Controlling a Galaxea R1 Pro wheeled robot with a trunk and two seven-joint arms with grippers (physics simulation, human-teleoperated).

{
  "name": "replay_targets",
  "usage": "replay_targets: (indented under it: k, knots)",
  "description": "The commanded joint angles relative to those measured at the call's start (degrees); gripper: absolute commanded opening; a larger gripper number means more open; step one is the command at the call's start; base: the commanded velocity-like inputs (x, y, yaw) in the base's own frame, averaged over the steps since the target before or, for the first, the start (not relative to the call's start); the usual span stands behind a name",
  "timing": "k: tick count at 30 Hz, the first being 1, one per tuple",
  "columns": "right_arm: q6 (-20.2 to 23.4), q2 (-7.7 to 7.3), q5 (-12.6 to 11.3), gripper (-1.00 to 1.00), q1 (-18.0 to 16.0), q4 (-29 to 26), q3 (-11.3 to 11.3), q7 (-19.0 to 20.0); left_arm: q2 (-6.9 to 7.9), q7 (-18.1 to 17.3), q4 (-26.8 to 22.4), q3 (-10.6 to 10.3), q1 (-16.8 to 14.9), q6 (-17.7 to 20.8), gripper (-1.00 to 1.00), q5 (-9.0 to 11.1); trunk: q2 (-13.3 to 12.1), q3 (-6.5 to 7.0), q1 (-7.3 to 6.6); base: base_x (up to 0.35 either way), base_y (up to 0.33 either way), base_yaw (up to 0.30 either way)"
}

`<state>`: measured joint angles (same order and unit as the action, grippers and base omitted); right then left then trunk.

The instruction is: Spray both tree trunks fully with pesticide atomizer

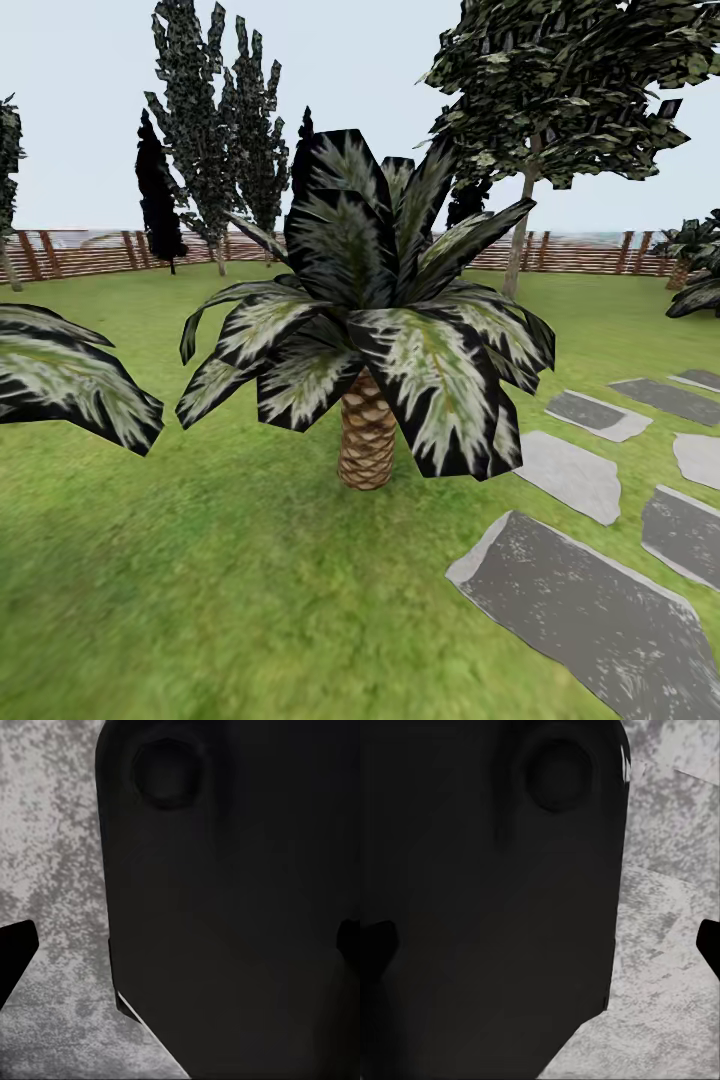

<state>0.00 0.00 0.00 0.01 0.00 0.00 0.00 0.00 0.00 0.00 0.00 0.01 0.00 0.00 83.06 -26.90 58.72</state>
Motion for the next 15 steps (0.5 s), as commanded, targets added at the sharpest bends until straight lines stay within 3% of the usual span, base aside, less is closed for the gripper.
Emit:
replay_targets:
  k: [1, 4, 5, 10, 15]
  knots:
    - [-0.3, -0.33, 0.1, 1.0, -0.3, -0.3, 0.1, -0.2, 0.33, 0.3, -0.3, 0.3, -0.3, -0.3, 1.0, 0.3, 0.0, -0.03, 0.0, 0.0, 0.0, 0.0]
    - [-1.3, -1.19, 0.1, 1.0, -1.3, -1.3, 0.1, -0.3, 1.3, -0.1, -1.3, 1.3, -1.3, -1.3, 1.0, 1.3, 0.0, -0.03, 0.0, 0.0, 0.0, 0.0]
    - [-1.6, -0.85, 0.1, 1.0, -1.7, -1.6, 0.1, -0.3, 1.37, -0.3, -1.6, 1.0, -1.0, -1.6, 1.0, 1.1, 0.0, -0.03, 0.0, 0.0, 0.0, 0.0]
    - [-0.6, 0.62, 0.0, 1.0, -3.2, -3.3, 0.1, -0.3, -0.25, -0.7, -0.6, 0.7, 0.6, 0.0, 1.0, 1.2, 0.0, -0.03, 0.0, -0.023, 0.0, 0.0]
    - [1.0, 0.63, 0.0, 1.0, -3.6, -2.8, -0.1, -0.3, -0.8, -0.7, -0.9, 0.9, 1.5, 1.6, 1.0, 1.5, 0.0, -0.03, 0.0, -0.281, 0.0, 0.0]
